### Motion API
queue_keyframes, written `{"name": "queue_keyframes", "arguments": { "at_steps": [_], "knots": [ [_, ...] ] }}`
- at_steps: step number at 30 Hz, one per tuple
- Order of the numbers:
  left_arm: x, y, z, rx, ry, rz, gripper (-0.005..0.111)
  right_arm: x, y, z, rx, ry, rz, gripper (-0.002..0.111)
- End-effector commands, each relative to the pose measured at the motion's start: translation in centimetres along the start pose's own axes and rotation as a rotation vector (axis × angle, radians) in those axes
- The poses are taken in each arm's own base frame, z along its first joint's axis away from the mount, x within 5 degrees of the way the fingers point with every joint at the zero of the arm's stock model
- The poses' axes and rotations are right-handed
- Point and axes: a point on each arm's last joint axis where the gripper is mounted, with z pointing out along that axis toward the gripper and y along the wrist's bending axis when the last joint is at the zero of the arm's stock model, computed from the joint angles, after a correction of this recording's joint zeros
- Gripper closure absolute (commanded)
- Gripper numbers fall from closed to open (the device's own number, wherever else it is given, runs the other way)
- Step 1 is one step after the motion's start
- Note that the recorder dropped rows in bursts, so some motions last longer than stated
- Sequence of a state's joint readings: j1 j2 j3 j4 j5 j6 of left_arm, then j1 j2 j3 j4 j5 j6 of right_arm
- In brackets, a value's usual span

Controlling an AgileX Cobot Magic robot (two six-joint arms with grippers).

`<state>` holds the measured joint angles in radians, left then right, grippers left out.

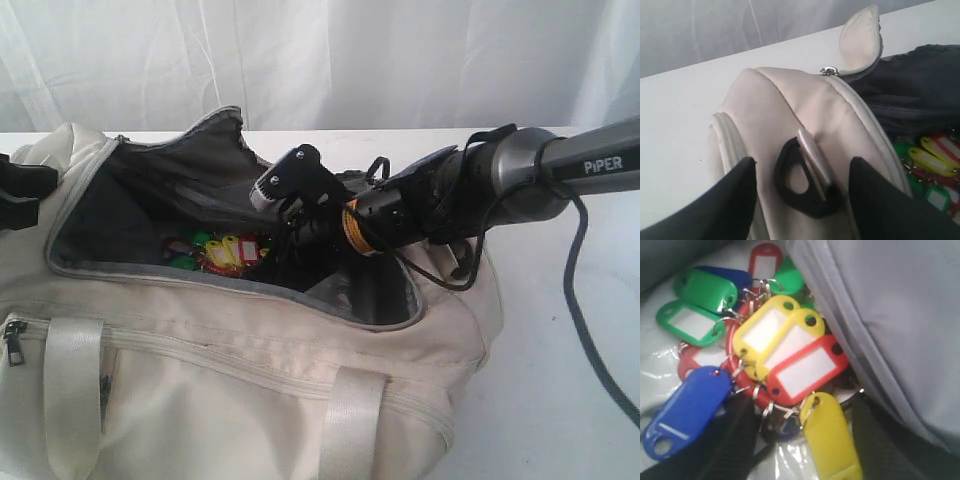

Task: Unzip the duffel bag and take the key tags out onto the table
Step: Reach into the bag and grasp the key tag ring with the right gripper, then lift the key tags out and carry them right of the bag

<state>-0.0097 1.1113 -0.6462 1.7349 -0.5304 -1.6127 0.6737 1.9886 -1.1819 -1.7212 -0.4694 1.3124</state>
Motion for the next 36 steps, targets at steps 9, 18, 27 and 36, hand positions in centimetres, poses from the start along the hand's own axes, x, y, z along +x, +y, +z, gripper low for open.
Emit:
{"name": "queue_keyframes", "arguments": {
  "at_steps": [9,18,27,36],
  "knots": [
    [0.2,0.0,-0.1,-0.008,0.006,0.003,0.048,-1.1,0.1,-0.1,0.193,0.034,-0.044,0.108],
    [0.2,0.0,-0.1,-0.006,0.006,0.003,0.048,-9.7,0.5,-12.1,0.294,-0.297,-0.059,0.108],
    [0.0,-0.8,-0.1,0.080,-0.007,0.004,0.048,-9.9,-0.5,-23.6,0.491,-0.479,0.046,0.108],
    [-0.5,-1.5,-0.6,0.143,-0.049,-0.025,0.048,-4.0,-0.6,-26.7,0.619,-0.416,0.162,0.108]
  ]
}}
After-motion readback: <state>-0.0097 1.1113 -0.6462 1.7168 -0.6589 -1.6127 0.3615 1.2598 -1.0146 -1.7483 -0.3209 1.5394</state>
